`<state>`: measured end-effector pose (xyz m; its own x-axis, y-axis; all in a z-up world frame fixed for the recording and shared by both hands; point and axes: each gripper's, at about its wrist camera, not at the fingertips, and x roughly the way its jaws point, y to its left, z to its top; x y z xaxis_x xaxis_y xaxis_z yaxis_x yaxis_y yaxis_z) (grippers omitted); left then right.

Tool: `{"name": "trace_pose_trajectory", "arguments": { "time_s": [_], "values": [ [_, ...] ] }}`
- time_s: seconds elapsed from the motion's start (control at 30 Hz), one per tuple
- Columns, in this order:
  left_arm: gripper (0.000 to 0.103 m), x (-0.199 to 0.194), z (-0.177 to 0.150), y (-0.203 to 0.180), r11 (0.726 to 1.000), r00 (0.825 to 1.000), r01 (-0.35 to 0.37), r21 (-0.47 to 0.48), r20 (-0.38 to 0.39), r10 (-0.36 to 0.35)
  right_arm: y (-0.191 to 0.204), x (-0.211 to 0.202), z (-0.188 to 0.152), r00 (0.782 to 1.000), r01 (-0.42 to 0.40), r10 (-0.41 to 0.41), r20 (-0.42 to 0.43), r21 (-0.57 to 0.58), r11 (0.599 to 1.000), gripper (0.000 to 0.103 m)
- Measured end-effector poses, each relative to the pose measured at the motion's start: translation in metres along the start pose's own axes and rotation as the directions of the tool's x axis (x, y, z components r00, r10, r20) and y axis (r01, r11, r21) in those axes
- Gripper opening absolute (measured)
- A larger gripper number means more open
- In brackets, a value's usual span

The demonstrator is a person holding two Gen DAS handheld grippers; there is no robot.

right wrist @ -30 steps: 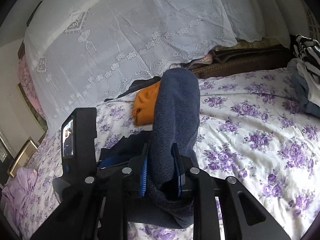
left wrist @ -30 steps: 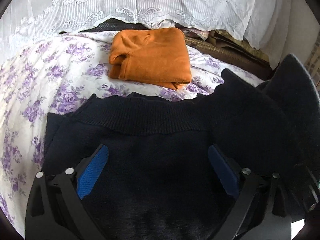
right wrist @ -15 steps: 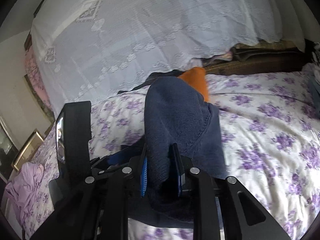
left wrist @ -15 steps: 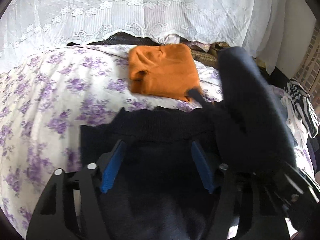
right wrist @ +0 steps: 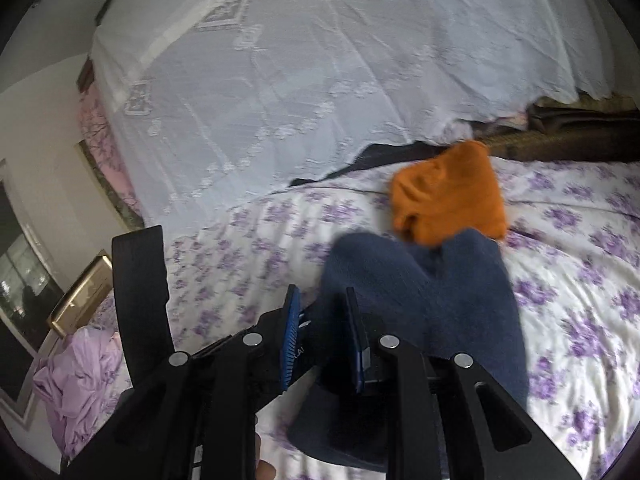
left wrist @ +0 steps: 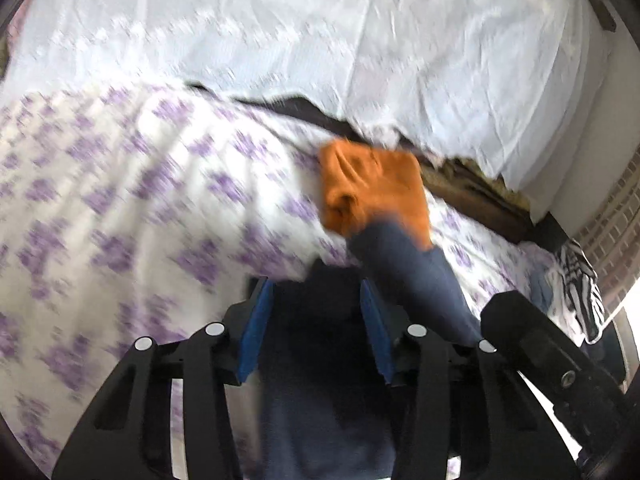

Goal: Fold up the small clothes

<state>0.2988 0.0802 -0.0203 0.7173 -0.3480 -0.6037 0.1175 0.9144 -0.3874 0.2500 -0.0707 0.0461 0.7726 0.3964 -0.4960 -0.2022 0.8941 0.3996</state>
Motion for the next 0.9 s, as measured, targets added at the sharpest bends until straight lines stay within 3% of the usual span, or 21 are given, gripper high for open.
{"name": "trace_pose_trajectory", "arguments": {
  "time_s": [0.07,0.13,0.27,0.4,0.43,0.5,0.6,0.7,0.77,0.83,0.9],
  "values": [
    [0.046,-0.003,-0.001,0.009,0.999,1.000,-0.018,0.029,0.025,0.017,0.005,0.005,-0.003,1.000,-0.022,0.022,-0.012,0.012,1.000,0.019],
    [0.073,0.007,-0.004,0.019,0.999,1.000,-0.025,0.025,-0.001,0.025,-0.001,0.003,-0.010,0.999,-0.033,0.033,-0.001,0.041,0.999,0.015],
    [0.074,0.030,-0.009,0.043,0.996,0.993,0.005,-0.091,-0.114,-0.015,-0.006,-0.019,-0.025,0.999,0.043,-0.043,0.008,-0.097,0.994,0.018],
    [0.075,0.026,-0.010,0.028,0.998,0.990,0.048,-0.040,-0.130,-0.053,-0.037,-0.048,-0.042,0.994,0.110,-0.112,-0.007,-0.127,0.986,0.020],
    [0.077,0.024,-0.012,0.021,0.998,0.989,0.060,-0.016,-0.134,-0.062,-0.047,-0.057,-0.048,0.992,0.126,-0.128,-0.011,-0.132,0.983,0.023],
    [0.082,0.023,-0.017,0.006,0.995,0.981,0.093,0.023,-0.171,-0.088,-0.056,-0.065,-0.060,0.986,0.160,-0.165,-0.023,-0.163,0.974,0.050],
    [0.082,0.030,-0.027,-0.009,0.984,0.946,0.175,0.019,-0.280,-0.163,-0.053,-0.074,-0.086,0.969,0.234,-0.246,0.002,-0.311,0.921,0.059],
    [0.085,0.040,-0.034,-0.017,0.980,0.920,0.200,-0.003,-0.344,-0.189,-0.038,-0.069,-0.103,0.960,0.258,-0.278,0.025,-0.463,0.848,0.069],
    [0.086,0.048,-0.036,-0.022,0.979,0.909,0.205,-0.013,-0.368,-0.195,-0.030,-0.061,-0.109,0.947,0.297,-0.317,0.057,-0.538,0.789,0.069],
    [0.086,0.062,-0.037,-0.030,0.977,0.888,0.215,-0.020,-0.413,-0.203,-0.027,-0.049,-0.109,0.936,0.323,-0.342,0.082,-0.587,0.742,0.069],
    [0.086,0.075,-0.038,-0.035,0.973,0.871,0.227,-0.032,-0.440,-0.218,-0.029,-0.037,-0.106,0.932,0.320,-0.357,0.064,-0.608,0.726,0.069]
  ]
}}
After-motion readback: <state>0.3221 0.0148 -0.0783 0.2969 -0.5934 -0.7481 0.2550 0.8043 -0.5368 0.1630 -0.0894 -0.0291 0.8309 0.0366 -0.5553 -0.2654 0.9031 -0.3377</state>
